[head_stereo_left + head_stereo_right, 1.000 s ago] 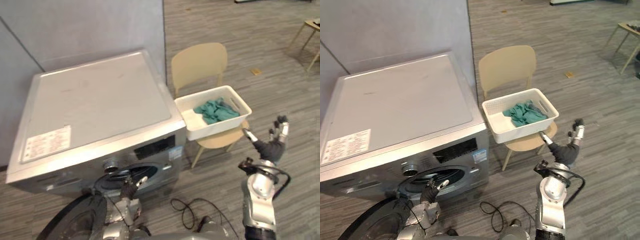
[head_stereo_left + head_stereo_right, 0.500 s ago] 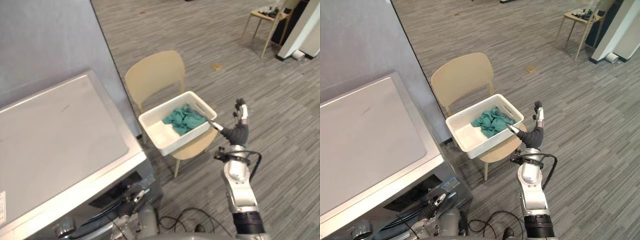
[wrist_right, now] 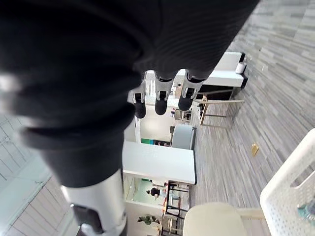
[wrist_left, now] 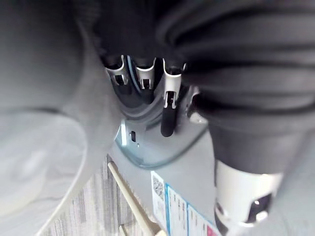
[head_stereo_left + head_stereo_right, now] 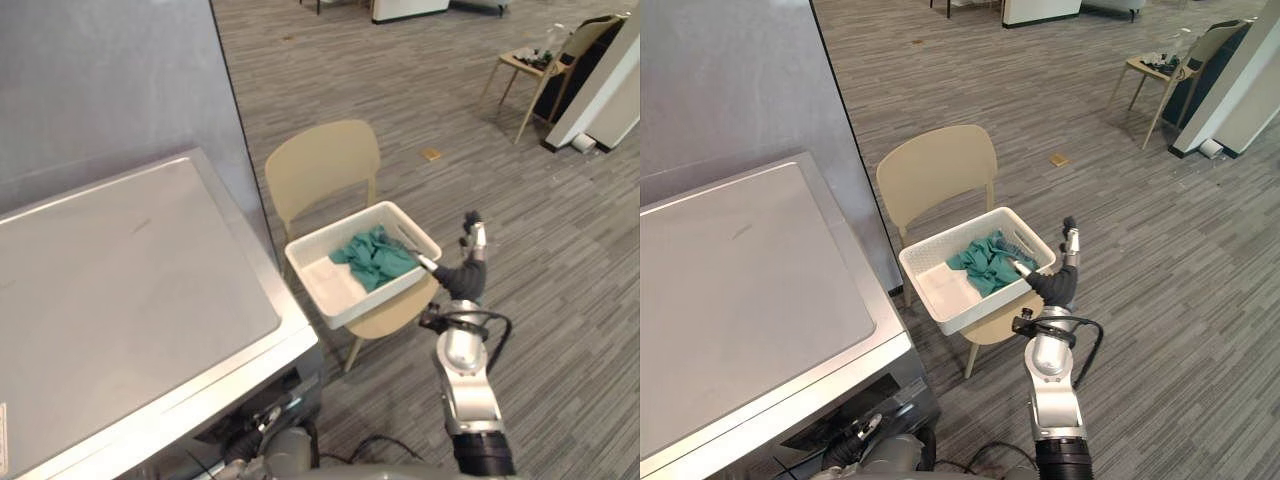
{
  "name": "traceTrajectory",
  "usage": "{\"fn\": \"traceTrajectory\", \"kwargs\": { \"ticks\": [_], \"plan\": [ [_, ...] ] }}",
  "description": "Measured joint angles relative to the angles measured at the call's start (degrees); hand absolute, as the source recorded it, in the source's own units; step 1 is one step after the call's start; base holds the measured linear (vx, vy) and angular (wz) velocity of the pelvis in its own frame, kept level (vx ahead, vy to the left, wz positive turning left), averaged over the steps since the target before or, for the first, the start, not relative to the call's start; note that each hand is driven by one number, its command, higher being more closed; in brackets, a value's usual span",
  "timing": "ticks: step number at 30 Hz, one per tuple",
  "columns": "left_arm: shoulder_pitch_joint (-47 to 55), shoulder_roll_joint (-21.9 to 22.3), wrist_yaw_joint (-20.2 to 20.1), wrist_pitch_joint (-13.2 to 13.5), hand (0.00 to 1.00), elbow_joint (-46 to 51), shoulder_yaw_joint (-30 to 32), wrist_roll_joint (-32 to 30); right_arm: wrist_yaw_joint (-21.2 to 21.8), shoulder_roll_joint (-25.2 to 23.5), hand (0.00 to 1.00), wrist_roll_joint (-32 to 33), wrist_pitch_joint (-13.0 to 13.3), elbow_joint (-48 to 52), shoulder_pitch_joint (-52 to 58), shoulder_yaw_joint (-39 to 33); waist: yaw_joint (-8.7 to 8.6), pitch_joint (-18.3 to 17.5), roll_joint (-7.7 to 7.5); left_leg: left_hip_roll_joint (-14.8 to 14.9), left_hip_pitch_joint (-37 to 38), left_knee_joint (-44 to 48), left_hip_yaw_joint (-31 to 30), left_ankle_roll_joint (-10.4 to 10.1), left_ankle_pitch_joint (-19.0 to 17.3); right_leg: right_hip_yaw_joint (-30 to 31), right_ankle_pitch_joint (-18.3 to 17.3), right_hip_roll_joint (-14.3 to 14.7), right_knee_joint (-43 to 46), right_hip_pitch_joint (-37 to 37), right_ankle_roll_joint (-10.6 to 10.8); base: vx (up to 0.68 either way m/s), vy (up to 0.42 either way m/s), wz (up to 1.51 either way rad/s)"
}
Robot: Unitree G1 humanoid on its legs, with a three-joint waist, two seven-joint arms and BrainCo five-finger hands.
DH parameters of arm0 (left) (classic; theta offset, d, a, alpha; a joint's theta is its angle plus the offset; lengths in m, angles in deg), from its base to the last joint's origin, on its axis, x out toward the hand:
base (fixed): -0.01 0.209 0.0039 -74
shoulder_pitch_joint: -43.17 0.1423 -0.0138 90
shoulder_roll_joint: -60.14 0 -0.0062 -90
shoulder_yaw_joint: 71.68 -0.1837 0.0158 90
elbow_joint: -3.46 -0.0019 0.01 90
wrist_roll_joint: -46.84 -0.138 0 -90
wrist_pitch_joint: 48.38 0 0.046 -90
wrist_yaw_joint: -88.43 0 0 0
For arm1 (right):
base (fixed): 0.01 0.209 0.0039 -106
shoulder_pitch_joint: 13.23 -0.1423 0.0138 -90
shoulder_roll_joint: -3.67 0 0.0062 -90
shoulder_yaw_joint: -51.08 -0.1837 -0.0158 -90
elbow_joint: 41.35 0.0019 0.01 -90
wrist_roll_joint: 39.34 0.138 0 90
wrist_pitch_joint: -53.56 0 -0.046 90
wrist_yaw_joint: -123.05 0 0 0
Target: Pick up the laundry basket with both hands and put the clothes into the washing machine.
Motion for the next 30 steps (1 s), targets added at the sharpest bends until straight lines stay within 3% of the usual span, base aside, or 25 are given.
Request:
{"fn": "traceTrajectory", "kwargs": {
  "ticks": [2,4,6,7,8,9,11,14,16,17,19,21,22,26,28,29,30],
  "plan": [
    [-1.3,-0.8,0.0,0.7,0.0,-1.3,-0.8,-0.4,0.0,0.4,0.0,-0.2,-0.2,-1.0,1.6,-1.7,-0.2,-0.2,0.05,0.3,0.6,-1.4,-1.9,-0.6,0.6,3.5,-3.2,0.5,0.3,-0.7,-2.6,0.01,-0.095,0.26],
    [-3.1,-1.4,0.6,1.8,0.0,-3.8,-0.7,-1.6,0.1,1.3,0.0,-1.1,-1.1,-3.7,1.6,-2.8,-0.59,-0.6,0.17,0.4,0.7,-2.0,-4.9,-1.6,1.3,7.9,-3.3,0.5,-1.8,-1.0,-2.1,0.02,-0.173,0.58],
    [-4.3,-2.9,1.0,2.5,0.0,-4.9,-0.7,-2.9,0.2,2.8,0.0,-2.3,-2.7,-8.7,0.7,-3.1,-1.3,-1.8,-1.85,0.0,-0.1,-2.2,-8.1,-3.6,2.5,11.5,-0.2,0.2,-6.7,-1.0,-1.0,0.03,-0.293,0.92],
    [-4.7,-4.7,0.7,3.1,0.0,-4.9,-0.6,-3.7,0.3,3.6,0.0,-2.8,-3.7,-13.0,-1.0,-3.4,-1.41,-2.6,-4.29,-1.1,-0.5,-2.3,-10.3,-5.2,3.4,10.9,-0.9,-1.3,-8.2,-1.0,-0.2,0.04,-0.357,0.86],
    [-5.2,-5.3,0.7,3.3,0.0,-5.0,-0.6,-4.1,0.4,4.3,0.0,-2.8,-4.2,-15.5,-2.1,-3.7,-1.37,-3.1,-5.36,-1.5,-0.9,-2.5,-11.5,-5.9,3.9,10.5,-3.2,-1.7,-8.7,-0.5,1.2,0.03,-0.349,0.97],
    [-6.9,-4.8,0.3,3.6,0.0,-6.1,-0.4,-4.4,0.7,6.7,0.0,-2.7,-5.4,-20.2,-4.1,-4.5,-1.05,-3.7,-4.97,-0.7,-1.5,-3.5,-14.6,-7.7,5.1,7.9,-4.5,-0.9,-8.9,-0.2,2.9,0.03,-0.411,0.88],
    [-8.7,-3.5,-0.2,4.3,0.0,-6.2,0.2,-4.4,2.7,9.9,0.0,-1.8,-7.0,-22.8,-6.0,-6.1,0.21,-4.3,-4.01,1.5,-1.5,-7.7,-18.4,-10.1,7.6,4.8,-4.6,2.1,-10.7,0.3,1.7,0.01,-0.318,0.73],
    [-10.0,-2.4,-0.8,4.7,0.0,-6.4,0.8,-4.2,3.9,15.0,0.0,0.4,-7.0,-26.2,-9.6,-8.8,0.08,-4.6,-3.52,4.3,-1.7,-12.9,-25.0,-11.6,10.2,-1.7,-2.9,5.7,-15.0,2.6,-0.2,0.04,-0.233,0.74],
    [-10.2,-2.2,-1.6,4.8,0.0,-6.7,0.8,-4.0,4.2,19.1,0.0,1.1,-7.0,-29.0,-12.0,-11.9,0.0,-4.6,-3.51,4.5,-3.4,-11.0,-25.0,-10.2,10.7,-5.8,-2.8,6.2,-15.7,4.3,-0.5,0.11,-0.139,0.9],
    [-10.7,-1.9,-2.1,4.8,0.0,-7.5,0.8,-3.8,4.2,22.3,0.0,1.7,-7.0,-30.7,-12.8,-14.7,-0.16,-4.3,-3.86,4.4,-6.4,-5.8,-19.9,-8.0,10.1,-8.7,-2.7,5.8,-16.5,5.7,-0.7,0.13,-0.04,1.1],
    [-12.7,-1.3,-2.7,4.7,0.0,-8.9,1.0,-3.1,4.0,28.7,0.0,3.6,-7.2,-34.0,-14.0,-18.1,-0.38,-3.0,-2.51,5.9,-10.5,3.8,-3.9,-2.8,7.4,-14.1,-2.6,5.0,-17.2,8.8,-0.8,0.11,0.014,1.29],
    [-13.4,-1.4,-2.7,4.6,0.0,-10.5,1.3,-3.1,4.1,32.2,0.0,4.8,-7.3,-36.3,-15.7,-19.1,-0.27,-2.9,-1.93,5.5,-11.0,5.6,2.8,-0.3,6.7,-16.1,-2.7,3.6,-18.0,10.7,-0.7,0.09,0.14,0.83],
    [-13.2,-1.6,-2.7,4.6,0.0,-10.5,1.3,-3.1,4.2,33.7,0.0,5.5,-7.2,-37.9,-17.2,-19.1,-0.23,-3.0,-2.12,3.0,-10.2,2.8,2.4,1.0,7.3,-16.9,-2.6,1.9,-18.3,11.1,-0.1,0.12,0.186,0.54],
    [-13.0,-1.6,-2.9,4.4,0.0,-11.7,2.2,-2.1,6.5,34.4,0.0,5.8,-7.4,-43.1,-20.5,-18.9,-0.11,-2.6,-2.27,-1.6,-8.7,-2.1,2.2,2.9,7.0,-17.7,-2.7,-2.8,-13.0,9.1,1.1,0.07,0.188,0.37],
    [-11.9,-1.9,-3.7,4.3,0.0,-12.1,2.4,-1.9,8.9,34.5,0.0,5.7,-8.2,-47.2,-20.7,-18.4,-0.1,-2.3,-1.62,-2.2,-6.1,-3.5,2.2,3.5,6.6,-16.4,-2.3,-5.7,-2.2,6.6,1.5,0.1,0.194,0.31],
    [-11.3,-2.7,-4.0,4.1,0.0,-13.1,2.3,-1.9,10.3,35.0,0.0,5.7,-8.9,-49.6,-20.7,-16.7,-0.26,-1.8,-1.43,-2.8,-3.2,-4.4,1.3,4.1,6.1,-13.2,-0.6,-8.2,8.4,3.3,3.2,0.12,0.197,0.3],
    [-11.1,-2.8,-4.0,4.1,0.0,-13.3,2.3,-1.9,10.8,35.4,0.0,5.7,-8.9,-50.4,-20.8,-15.8,-0.4,-1.3,-1.15,-2.7,-2.2,-4.5,0.6,4.4,5.9,-11.9,-1.0,-8.5,11.1,2.6,3.6,0.14,0.156,0.37]
  ]
}}
